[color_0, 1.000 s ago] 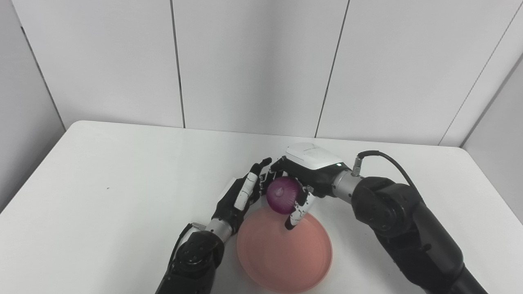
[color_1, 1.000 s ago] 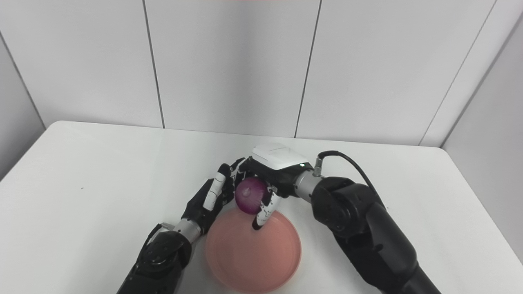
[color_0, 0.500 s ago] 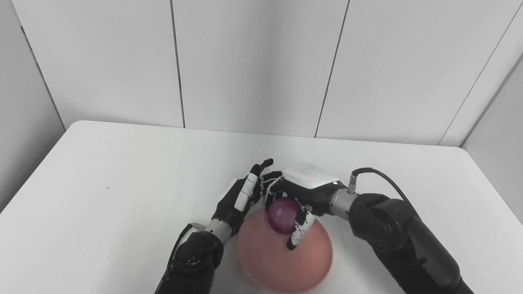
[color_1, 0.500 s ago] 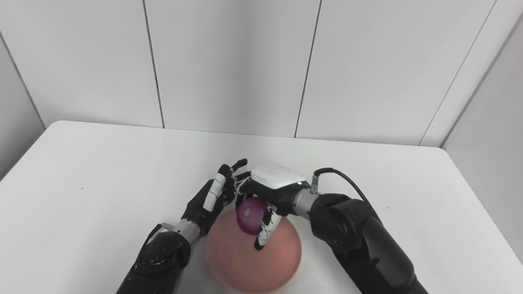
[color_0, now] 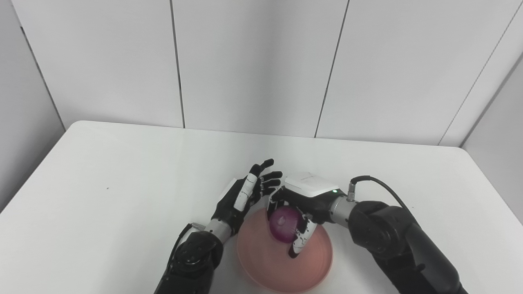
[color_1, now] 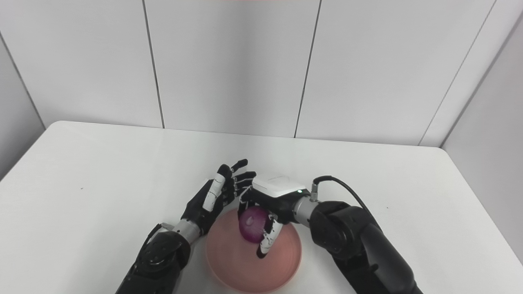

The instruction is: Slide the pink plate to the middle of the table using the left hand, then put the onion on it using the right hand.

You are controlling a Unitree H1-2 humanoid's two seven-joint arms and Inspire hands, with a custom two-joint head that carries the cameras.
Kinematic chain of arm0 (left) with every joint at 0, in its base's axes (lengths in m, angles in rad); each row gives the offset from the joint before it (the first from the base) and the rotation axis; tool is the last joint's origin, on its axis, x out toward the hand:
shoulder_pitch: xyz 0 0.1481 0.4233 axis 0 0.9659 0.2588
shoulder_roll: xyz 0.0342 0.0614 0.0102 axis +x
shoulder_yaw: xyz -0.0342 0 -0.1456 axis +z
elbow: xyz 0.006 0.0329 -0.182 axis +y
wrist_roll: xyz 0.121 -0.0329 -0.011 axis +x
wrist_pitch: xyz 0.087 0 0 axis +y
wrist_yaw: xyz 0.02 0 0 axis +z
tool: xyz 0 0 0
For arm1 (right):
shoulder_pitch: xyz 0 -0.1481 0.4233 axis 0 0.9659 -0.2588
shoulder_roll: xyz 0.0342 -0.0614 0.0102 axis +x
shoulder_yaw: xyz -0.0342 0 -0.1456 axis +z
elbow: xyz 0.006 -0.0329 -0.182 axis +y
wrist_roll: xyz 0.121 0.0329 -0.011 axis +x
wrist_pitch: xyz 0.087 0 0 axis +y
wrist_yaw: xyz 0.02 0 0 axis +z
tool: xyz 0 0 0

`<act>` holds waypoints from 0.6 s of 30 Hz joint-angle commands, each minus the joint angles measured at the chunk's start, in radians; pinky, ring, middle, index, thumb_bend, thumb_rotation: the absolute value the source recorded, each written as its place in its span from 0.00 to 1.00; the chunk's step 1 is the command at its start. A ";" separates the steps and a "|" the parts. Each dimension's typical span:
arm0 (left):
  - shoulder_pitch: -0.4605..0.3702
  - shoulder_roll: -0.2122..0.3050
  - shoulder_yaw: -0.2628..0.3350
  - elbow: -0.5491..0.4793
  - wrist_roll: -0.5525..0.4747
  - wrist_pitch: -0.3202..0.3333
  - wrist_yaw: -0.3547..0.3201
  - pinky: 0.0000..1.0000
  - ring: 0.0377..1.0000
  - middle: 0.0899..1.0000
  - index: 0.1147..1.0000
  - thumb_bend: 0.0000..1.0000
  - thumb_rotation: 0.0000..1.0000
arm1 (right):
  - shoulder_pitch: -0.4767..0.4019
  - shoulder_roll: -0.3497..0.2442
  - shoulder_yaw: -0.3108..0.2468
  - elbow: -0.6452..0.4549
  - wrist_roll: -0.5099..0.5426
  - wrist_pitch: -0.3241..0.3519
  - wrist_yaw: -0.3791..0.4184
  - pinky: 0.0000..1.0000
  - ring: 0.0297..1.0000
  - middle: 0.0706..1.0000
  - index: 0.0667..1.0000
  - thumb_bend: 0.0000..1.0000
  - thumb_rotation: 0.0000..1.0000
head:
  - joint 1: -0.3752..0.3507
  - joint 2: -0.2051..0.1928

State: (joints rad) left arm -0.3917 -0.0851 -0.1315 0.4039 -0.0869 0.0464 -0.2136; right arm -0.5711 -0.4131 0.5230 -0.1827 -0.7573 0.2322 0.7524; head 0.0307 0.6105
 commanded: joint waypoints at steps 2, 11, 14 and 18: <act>0.038 0.001 -0.002 0.051 -0.002 0.071 -0.007 0.84 0.82 0.80 0.88 0.98 1.00 | -0.029 -0.006 -0.008 -0.011 -0.009 -0.042 -0.018 0.32 0.37 0.42 0.48 0.53 0.01 | 0.000 -0.001; 0.041 0.006 -0.006 0.043 0.003 0.077 -0.010 0.84 0.83 0.81 0.88 0.96 1.00 | -0.028 -0.006 0.003 -0.014 -0.014 -0.044 -0.010 0.34 0.40 0.40 0.50 0.52 0.01 | -0.001 -0.001; 0.042 0.006 -0.007 0.043 0.003 0.075 -0.011 0.83 0.82 0.82 0.88 0.96 1.00 | -0.028 -0.010 0.008 -0.019 -0.017 -0.041 -0.001 0.37 0.43 0.47 0.47 0.52 0.11 | -0.001 -0.001; 0.040 0.007 -0.007 0.050 -0.001 0.075 -0.016 0.83 0.83 0.83 0.88 0.96 1.00 | -0.029 -0.015 0.008 -0.033 -0.018 -0.028 0.018 0.43 0.50 0.56 0.60 0.84 0.44 | -0.002 0.000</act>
State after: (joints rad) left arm -0.3917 -0.0833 -0.1329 0.4036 -0.0868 0.0464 -0.2179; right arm -0.5708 -0.4187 0.5428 -0.1850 -0.7708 0.2308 0.7734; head 0.0276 0.6105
